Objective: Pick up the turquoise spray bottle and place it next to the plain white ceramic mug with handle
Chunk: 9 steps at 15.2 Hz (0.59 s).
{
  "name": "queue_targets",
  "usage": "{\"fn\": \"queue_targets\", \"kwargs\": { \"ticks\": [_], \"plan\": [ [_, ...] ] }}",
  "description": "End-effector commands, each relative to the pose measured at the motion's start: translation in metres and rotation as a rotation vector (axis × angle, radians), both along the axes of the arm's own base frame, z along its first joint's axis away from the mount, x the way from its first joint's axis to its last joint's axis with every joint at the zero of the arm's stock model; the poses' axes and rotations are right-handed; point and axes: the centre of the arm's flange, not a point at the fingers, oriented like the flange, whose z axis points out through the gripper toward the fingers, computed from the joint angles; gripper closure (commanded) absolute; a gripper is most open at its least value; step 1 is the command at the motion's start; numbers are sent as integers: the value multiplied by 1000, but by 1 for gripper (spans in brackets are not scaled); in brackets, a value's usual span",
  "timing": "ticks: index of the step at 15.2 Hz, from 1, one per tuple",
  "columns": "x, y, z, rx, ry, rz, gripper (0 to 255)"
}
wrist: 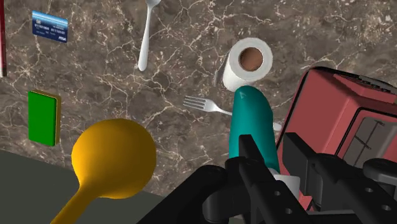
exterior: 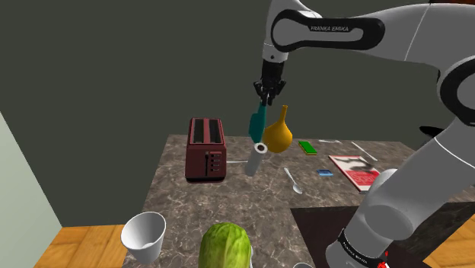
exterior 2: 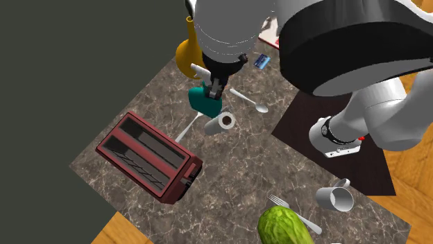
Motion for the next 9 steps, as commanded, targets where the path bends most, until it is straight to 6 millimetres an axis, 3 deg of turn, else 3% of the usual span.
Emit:
{"fn": "queue_targets", "kwargs": {
  "ticks": [1, 9],
  "plan": [
    [-20, 13, 5, 0, 0, -1, 255],
    [-110, 66, 23, 0, 0, -1, 255]
  ]
}}
